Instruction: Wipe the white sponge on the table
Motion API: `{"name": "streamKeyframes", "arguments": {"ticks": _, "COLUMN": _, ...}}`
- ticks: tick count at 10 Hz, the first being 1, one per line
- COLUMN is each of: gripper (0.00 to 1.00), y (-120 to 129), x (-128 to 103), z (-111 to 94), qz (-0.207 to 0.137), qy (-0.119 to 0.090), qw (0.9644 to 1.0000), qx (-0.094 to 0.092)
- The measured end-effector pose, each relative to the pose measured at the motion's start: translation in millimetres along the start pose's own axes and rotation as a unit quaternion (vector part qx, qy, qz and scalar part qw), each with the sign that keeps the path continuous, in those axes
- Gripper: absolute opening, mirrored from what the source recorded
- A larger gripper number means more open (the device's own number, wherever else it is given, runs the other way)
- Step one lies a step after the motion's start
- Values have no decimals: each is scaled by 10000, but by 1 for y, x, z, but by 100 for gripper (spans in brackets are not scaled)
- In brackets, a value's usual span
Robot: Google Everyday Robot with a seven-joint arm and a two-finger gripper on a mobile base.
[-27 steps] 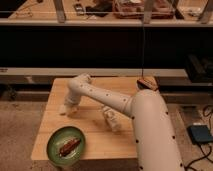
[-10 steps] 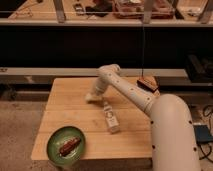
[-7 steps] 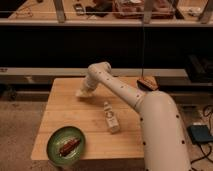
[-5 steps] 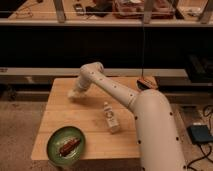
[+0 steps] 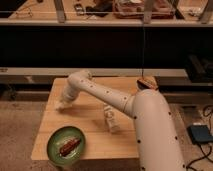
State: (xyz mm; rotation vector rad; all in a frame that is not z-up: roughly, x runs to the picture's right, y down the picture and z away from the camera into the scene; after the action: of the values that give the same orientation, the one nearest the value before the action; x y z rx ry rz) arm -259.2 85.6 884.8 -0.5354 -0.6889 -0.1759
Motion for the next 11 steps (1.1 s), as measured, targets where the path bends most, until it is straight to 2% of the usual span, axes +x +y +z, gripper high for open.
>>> {"name": "streamKeyframes", "arguments": {"ticks": 1, "gripper": 18, "y": 16, "x": 0, "z": -5, "qz": -37, "qy": -68, "qw": 10000, "qx": -47}}
{"name": "streamKeyframes", "arguments": {"ticks": 3, "gripper": 18, "y": 50, "x": 20, "z": -26, "qz": -14, "qy": -92, "qw": 9999, "qx": -101}}
{"name": "streamKeyframes", "arguments": {"ticks": 6, "gripper": 18, "y": 102, "x": 59, "z": -46, "qz": 106, "qy": 48, "qw": 9994, "qx": -320}}
{"name": "streamKeyframes", "arguments": {"ticks": 7, "gripper": 18, "y": 108, "x": 74, "z": -53, "qz": 220, "qy": 145, "qw": 9992, "qx": -308}}
{"name": "streamKeyframes", "arguments": {"ticks": 9, "gripper": 18, "y": 97, "x": 121, "z": -78, "qz": 727, "qy": 450, "qw": 9963, "qx": 23}}
{"name": "streamKeyframes", "arguments": {"ticks": 11, "gripper": 18, "y": 75, "x": 150, "z": -94, "qz": 1051, "qy": 632, "qw": 9919, "qx": 331}}
